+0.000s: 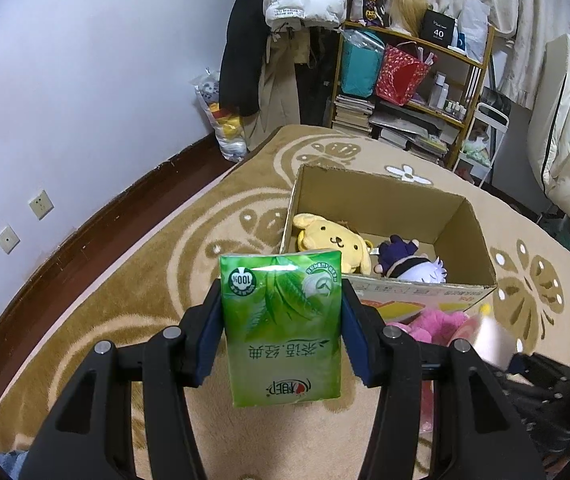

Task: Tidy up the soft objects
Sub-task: 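Carry the green tissue pack and pink cube plush up over the box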

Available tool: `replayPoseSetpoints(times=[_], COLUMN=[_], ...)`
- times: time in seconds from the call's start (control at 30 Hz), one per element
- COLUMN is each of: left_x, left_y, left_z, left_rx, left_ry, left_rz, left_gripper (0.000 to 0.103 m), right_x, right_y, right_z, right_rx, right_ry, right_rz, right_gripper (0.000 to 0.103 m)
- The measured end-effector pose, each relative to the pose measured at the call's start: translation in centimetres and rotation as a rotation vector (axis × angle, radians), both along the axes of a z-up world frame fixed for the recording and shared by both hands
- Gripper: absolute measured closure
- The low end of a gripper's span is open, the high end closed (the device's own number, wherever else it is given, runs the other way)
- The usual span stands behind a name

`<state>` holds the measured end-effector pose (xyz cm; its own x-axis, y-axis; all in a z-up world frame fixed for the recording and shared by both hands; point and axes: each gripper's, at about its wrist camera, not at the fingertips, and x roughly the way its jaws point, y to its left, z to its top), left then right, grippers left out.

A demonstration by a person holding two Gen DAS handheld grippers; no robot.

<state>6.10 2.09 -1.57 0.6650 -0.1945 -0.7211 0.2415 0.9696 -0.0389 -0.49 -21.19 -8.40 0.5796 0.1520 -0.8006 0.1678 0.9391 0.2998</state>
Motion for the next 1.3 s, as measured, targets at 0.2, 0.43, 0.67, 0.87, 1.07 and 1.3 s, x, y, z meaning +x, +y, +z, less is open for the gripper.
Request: replayPoseSetpoints(times=[0.2, 0.43, 0.67, 0.87, 1.07, 1.3], left_x=[0.6, 1.5, 2.5, 3.7, 5.6, 7.0], left_y=[-0.7, -1.8, -3.0, -3.6, -4.2, -4.9], left_z=[0.7, 1.4, 2.1, 2.2, 2.3, 2.0], left_rx=[0.005, 0.011, 0.029, 0.04, 0.049, 0.068], left_ry=[-0.036, -0.079, -0.111, -0.117, -0.122, -0.134], left_rz=[-0.006, -0.017, -0.036, -0.038, -0.04, -0.037], left_gripper=[0.051, 0.051, 0.051, 0.051, 0.051, 0.051], right_x=[-0.1, 0.1, 1.1, 2.3, 3.0, 4.5], right_y=[-0.4, -0.2, -0.3, -0.5, -0.4, -0.3], right_z=[2.8, 5.7, 8.6, 10.7, 11.7, 12.3], right_rx=[0.009, 0.009, -0.022, -0.049, -0.072, -0.118], right_ry=[-0.107, -0.209, -0.287, -0.353, -0.404, -0.443], right_rz=[-0.001, 0.011, 0.021, 0.039, 0.074, 0.092], right_gripper=[0.055, 0.056, 0.056, 0.056, 0.056, 0.056])
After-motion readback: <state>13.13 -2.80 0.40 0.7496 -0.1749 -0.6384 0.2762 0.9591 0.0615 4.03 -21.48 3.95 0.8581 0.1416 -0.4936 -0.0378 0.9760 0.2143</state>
